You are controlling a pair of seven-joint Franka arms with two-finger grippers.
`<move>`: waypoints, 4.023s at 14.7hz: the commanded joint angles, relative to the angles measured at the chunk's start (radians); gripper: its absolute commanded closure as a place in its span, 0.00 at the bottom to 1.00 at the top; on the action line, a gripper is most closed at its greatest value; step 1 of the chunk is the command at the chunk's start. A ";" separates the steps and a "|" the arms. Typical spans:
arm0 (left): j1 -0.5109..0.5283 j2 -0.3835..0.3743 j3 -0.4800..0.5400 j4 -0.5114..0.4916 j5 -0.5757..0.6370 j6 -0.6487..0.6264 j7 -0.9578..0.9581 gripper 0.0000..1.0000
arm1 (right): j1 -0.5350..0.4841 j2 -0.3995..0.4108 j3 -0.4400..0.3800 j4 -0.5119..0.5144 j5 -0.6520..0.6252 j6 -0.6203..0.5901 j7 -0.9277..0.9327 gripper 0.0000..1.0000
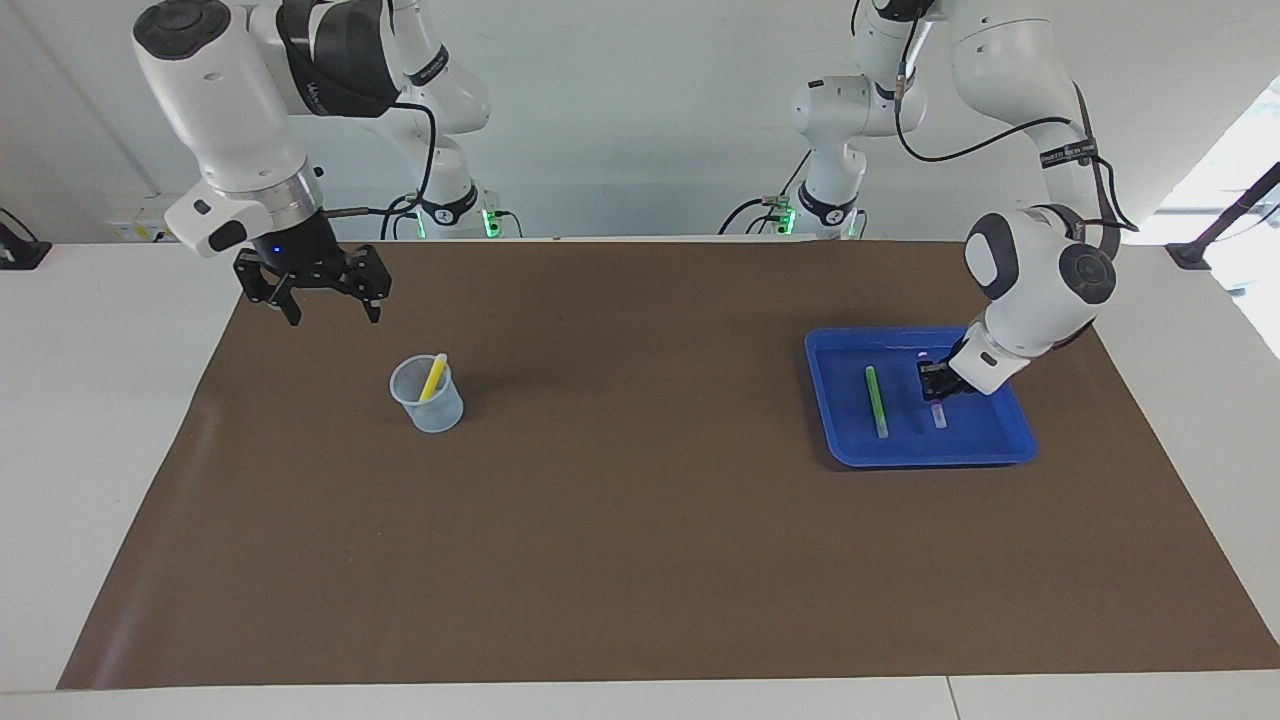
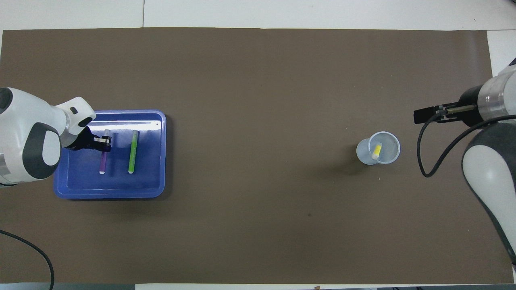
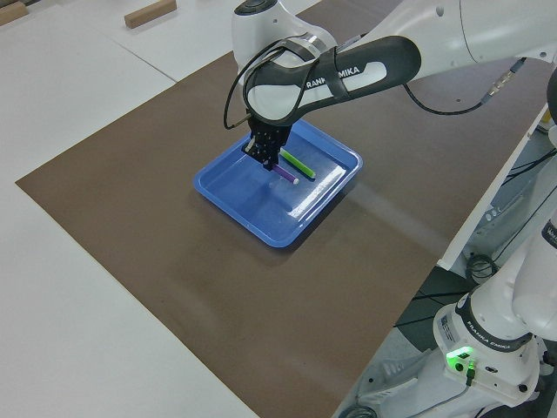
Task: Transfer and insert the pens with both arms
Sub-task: 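Lift the purple pen with the left gripper while the right gripper approaches, then pass the purple pen from the left gripper into the right gripper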
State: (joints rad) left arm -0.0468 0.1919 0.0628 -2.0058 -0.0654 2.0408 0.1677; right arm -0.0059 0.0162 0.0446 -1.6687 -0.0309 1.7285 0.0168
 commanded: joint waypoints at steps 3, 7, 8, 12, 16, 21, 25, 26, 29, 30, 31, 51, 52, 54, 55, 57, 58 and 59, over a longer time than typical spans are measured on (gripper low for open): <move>-0.010 -0.015 -0.009 0.145 -0.002 -0.224 -0.132 1.00 | -0.002 -0.025 0.020 0.000 -0.024 -0.063 0.043 0.00; -0.050 -0.035 -0.032 0.261 -0.088 -0.394 -0.350 1.00 | -0.002 -0.078 0.021 -0.060 -0.024 -0.063 0.045 0.00; -0.068 -0.043 -0.035 0.278 -0.102 -0.413 -0.422 1.00 | -0.002 -0.078 0.021 -0.059 -0.024 -0.063 0.042 0.00; -0.110 -0.126 -0.044 0.275 -0.279 -0.448 -0.733 1.00 | -0.002 -0.070 0.021 -0.048 -0.023 -0.050 0.042 0.00; -0.113 -0.189 -0.046 0.259 -0.525 -0.452 -1.078 1.00 | 0.009 -0.065 0.020 -0.025 -0.018 -0.066 0.043 0.00; -0.113 -0.241 -0.073 0.216 -0.767 -0.432 -1.414 1.00 | 0.015 -0.081 0.038 -0.025 0.135 -0.069 0.045 0.00; -0.113 -0.322 -0.075 0.102 -0.908 -0.371 -1.543 1.00 | 0.017 -0.091 0.090 -0.020 0.383 -0.050 0.152 0.00; -0.129 -0.336 -0.078 0.078 -0.925 -0.343 -1.591 1.00 | 0.017 -0.093 0.109 -0.020 0.460 -0.028 0.198 0.00; -0.218 -0.364 -0.080 0.013 -0.936 -0.210 -1.683 1.00 | 0.017 -0.096 0.171 -0.020 0.650 0.061 0.287 0.00; -0.237 -0.373 -0.081 -0.005 -0.941 -0.183 -1.688 1.00 | 0.017 -0.096 0.185 -0.022 0.684 0.089 0.304 0.00; -0.248 -0.385 -0.081 -0.028 -0.958 -0.166 -1.688 1.00 | 0.017 -0.096 0.214 -0.022 0.693 0.118 0.333 0.00; -0.360 -0.459 -0.081 -0.151 -1.044 0.093 -1.852 1.00 | 0.021 -0.056 0.462 -0.071 0.606 0.353 0.387 0.00; -0.361 -0.459 -0.083 -0.151 -1.044 0.107 -1.857 1.00 | 0.021 -0.053 0.466 -0.071 0.606 0.373 0.384 0.00; -0.376 -0.459 -0.084 -0.151 -1.044 0.127 -1.869 1.00 | 0.021 -0.051 0.468 -0.071 0.606 0.382 0.382 0.00; -0.377 -0.459 -0.084 -0.151 -1.044 0.131 -1.870 1.00 | 0.023 -0.051 0.468 -0.071 0.606 0.394 0.382 0.00; -0.377 -0.459 -0.086 -0.151 -1.044 0.131 -1.870 1.00 | 0.027 -0.051 0.472 -0.074 0.606 0.410 0.384 0.00; -0.377 -0.459 -0.086 -0.151 -1.044 0.131 -1.870 1.00 | 0.027 -0.051 0.472 -0.074 0.606 0.410 0.382 0.06; -0.377 -0.459 -0.086 -0.151 -1.044 0.131 -1.870 1.00 | 0.027 -0.051 0.472 -0.074 0.606 0.410 0.382 0.15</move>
State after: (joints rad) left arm -0.4085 -0.2330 -0.0276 -2.1201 -1.0893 2.1435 -1.6896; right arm 0.0246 -0.0335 0.5080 -1.7349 0.5882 2.1200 0.4147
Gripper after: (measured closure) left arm 0.833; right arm 0.044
